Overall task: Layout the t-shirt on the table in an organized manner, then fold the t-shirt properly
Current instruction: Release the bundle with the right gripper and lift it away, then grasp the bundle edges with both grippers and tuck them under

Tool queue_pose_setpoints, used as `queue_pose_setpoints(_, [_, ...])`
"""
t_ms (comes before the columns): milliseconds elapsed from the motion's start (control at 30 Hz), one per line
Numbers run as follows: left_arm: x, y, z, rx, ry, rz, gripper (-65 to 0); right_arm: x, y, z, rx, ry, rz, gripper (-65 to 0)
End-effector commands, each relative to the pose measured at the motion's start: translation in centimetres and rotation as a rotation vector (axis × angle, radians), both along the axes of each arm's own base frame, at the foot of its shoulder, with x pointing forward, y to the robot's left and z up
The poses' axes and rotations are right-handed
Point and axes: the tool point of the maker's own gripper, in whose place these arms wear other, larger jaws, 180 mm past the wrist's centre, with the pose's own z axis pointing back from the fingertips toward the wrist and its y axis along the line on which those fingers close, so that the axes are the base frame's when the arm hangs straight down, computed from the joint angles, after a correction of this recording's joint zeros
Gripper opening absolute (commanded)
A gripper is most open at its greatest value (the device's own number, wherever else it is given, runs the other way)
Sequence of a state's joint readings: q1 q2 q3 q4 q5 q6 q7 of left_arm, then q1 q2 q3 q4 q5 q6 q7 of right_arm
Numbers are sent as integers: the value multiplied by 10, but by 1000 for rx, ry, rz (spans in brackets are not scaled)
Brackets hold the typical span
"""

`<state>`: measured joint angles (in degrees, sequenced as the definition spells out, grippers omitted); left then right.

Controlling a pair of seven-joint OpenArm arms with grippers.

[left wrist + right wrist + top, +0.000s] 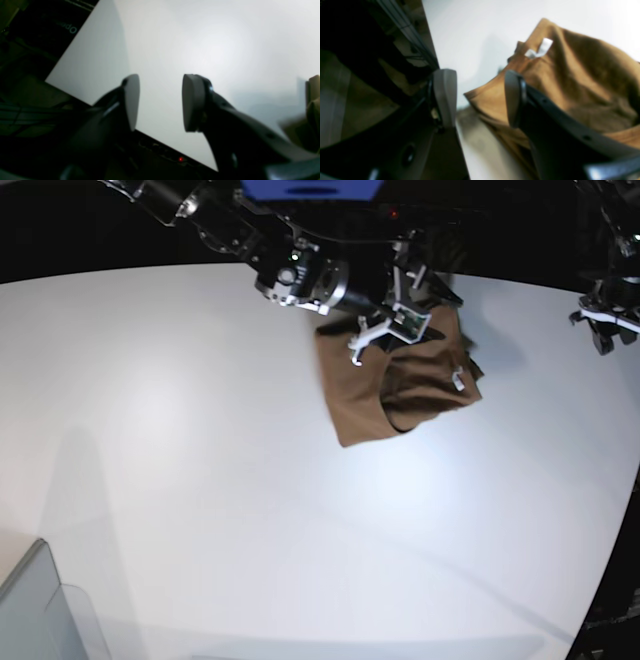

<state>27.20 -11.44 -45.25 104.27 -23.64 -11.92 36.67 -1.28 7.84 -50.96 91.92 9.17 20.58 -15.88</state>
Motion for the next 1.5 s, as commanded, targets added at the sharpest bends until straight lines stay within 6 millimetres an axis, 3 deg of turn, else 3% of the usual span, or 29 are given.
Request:
queue_pose_setpoints(0, [5,3,14,29,-34,-15,-375,7,1,20,57,-33,-12,-340])
queue_pose_setpoints(200, [-9,-27,23,-71,-48,14,-353,37,-54,47,101,-77,-202,-340])
queue_pose_setpoints(333, [-18,-53,21,-320,-62,31,-198,59,-94,56,101,-100,-343,-340])
queue_pose_setpoints(500, [-11,-89,16,-557,-69,-53,0,65,-123,47,68,-84,-428,-340])
queue_pose_setpoints(633, [12,-117,7,-644,-76,-124,0,63,-137,39,51,-65,-468,-340])
queue_pose_setpoints(833, [44,-156,-30,-749,0,-191,0,57,-154,28,7,-51,-489,-340])
queue_pose_setpoints(1200, [62,-211,-83,-732,205,-313,0,56,-181,22,-44,-50,-535,-340])
queue_pose_setpoints(1333, [65,-220,-96,-718,233,-328,-134,57,-181,25,-40,-58,-535,-340])
queue_pose_setpoints(1467, [63,-233,-117,-659,255,-368,-342,58,-179,31,-28,-70,-535,-340])
